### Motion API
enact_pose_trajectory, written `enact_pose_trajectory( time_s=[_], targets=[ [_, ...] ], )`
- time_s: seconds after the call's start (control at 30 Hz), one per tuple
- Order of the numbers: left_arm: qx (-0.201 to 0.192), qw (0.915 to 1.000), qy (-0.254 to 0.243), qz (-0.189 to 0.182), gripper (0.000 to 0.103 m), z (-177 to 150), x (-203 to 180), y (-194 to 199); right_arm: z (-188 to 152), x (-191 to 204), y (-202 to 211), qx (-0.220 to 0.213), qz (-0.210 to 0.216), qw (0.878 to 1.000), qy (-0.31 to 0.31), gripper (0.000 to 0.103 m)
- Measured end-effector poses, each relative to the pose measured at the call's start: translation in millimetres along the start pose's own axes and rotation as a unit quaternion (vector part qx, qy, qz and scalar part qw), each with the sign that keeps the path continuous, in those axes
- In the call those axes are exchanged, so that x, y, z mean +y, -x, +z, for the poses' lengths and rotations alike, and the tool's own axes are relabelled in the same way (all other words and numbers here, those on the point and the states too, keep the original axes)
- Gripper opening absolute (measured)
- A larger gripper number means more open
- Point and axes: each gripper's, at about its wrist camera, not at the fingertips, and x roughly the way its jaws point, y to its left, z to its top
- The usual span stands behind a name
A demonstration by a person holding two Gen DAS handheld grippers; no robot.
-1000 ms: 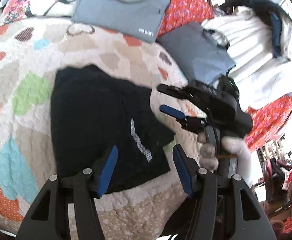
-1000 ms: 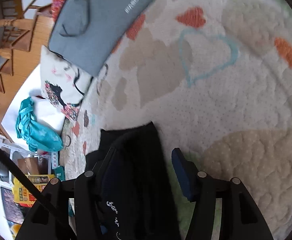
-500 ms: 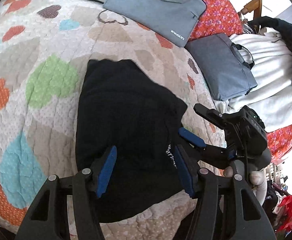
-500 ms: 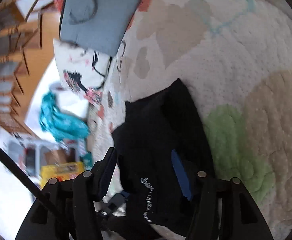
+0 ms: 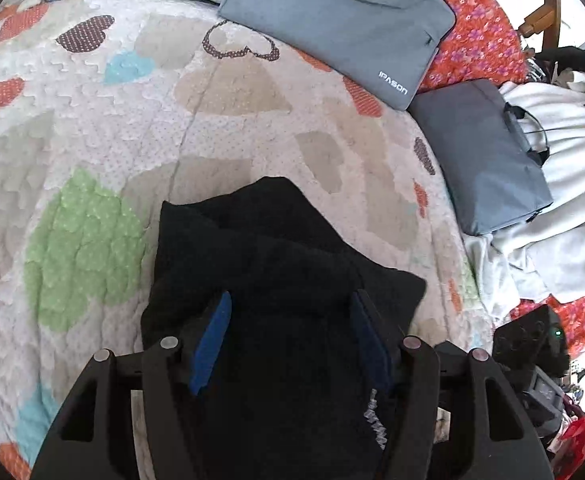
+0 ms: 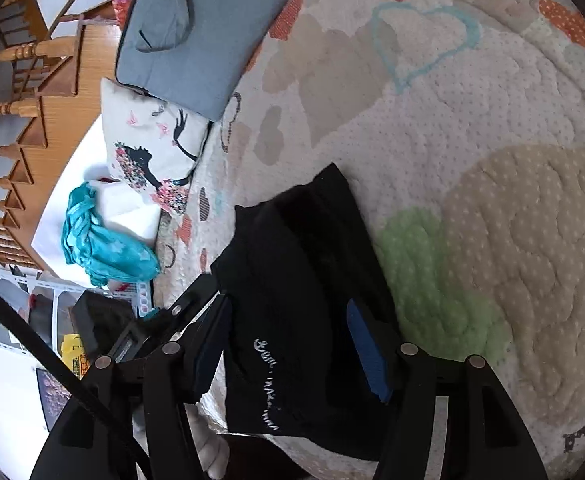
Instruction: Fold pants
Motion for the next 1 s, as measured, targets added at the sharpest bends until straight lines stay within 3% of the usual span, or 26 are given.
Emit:
enact_pose_trajectory(
  time_s=[0.1,0.23,0.3,0.53,0.7,1.0],
  targets=[
    [0.003,0.9999,-0.007,-0.012,0.073,0.9,-1.8,-2.5,3.7,-0.9,-4.0,0.008,0.001,1.000,0.005,0.066],
    [0.011,0.9997,-0.008,-0.019,0.073,6.0,-4.3,5.4,5.4,-2.3,-5.7,0.010,0.005,1.000,0.006,0.067],
    [-0.007,0.9991,-0.003,-0.041,0.073,4.6,-2.3,24.9,5.0,-2.8,-5.5,0.009,0.007,1.000,0.006,0.068],
    [-0.048,0.9976,0.022,-0.045,0.073,-7.9,31.3,63.5,2.5,10.3,3.4,-0.016,0.001,0.999,0.033,0.070],
    [-0.037,0.9958,0.054,-0.063,0.073,-12.8,60.5,55.8,-1.3,30.3,12.5,-0.052,-0.037,0.994,0.090,0.070],
    [-0.017,0.9925,0.051,-0.110,0.073,-15.8,65.3,35.7,4.8,12.8,3.5,-0.060,-0.084,0.993,0.063,0.070]
  ],
)
